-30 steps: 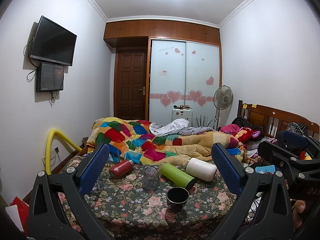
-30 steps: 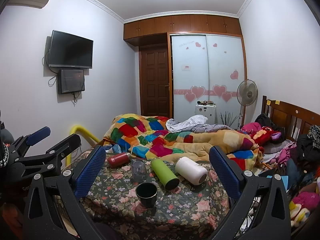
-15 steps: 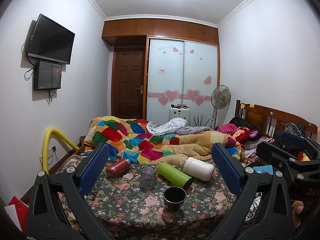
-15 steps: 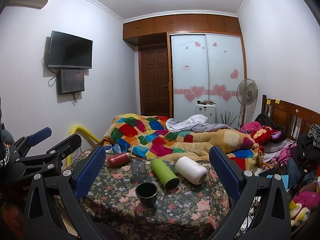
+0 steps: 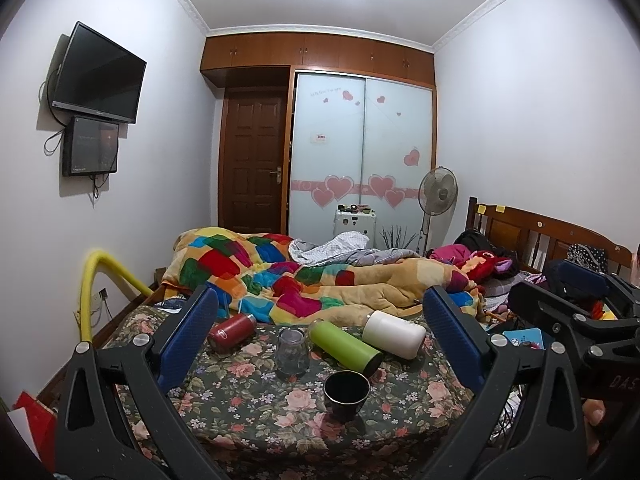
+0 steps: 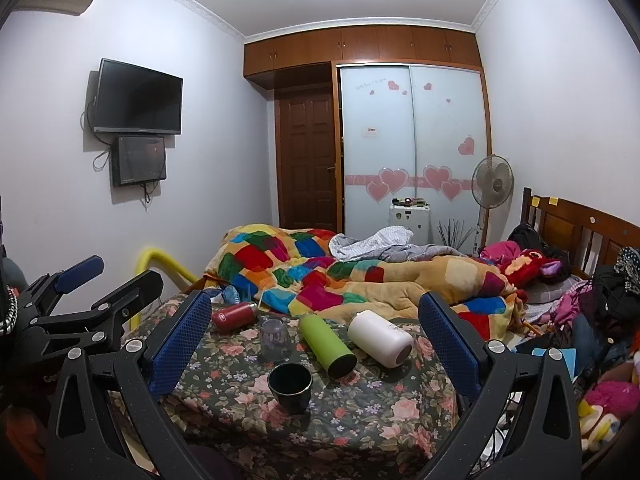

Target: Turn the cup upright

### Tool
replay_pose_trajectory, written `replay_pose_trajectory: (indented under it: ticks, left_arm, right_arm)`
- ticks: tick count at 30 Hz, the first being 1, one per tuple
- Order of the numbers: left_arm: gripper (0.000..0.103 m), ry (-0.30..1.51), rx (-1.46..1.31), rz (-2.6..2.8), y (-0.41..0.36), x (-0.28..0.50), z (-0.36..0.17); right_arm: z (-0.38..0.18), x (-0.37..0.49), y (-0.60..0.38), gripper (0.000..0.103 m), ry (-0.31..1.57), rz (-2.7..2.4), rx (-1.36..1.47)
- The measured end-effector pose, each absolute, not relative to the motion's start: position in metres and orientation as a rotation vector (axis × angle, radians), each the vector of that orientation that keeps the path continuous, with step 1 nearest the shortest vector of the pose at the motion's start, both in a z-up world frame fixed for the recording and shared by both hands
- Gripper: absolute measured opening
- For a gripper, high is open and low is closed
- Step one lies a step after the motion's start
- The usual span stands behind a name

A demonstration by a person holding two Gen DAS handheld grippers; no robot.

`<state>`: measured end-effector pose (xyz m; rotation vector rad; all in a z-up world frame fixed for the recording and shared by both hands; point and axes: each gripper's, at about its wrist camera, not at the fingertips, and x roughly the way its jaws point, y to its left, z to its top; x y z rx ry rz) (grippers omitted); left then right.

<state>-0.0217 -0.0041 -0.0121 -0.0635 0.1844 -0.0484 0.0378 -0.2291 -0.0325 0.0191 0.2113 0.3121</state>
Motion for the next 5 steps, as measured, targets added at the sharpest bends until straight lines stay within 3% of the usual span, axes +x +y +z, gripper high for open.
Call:
replay_pose_trajectory:
  ticks: [5]
  left_arm:
    - [0.103, 0.197, -0.087, -0.038, 0.009, -0.016, -0.016]
  right_arm:
    - [-0.038, 0.042, -0.225, 0.103, 0.23, 0.312, 0.008]
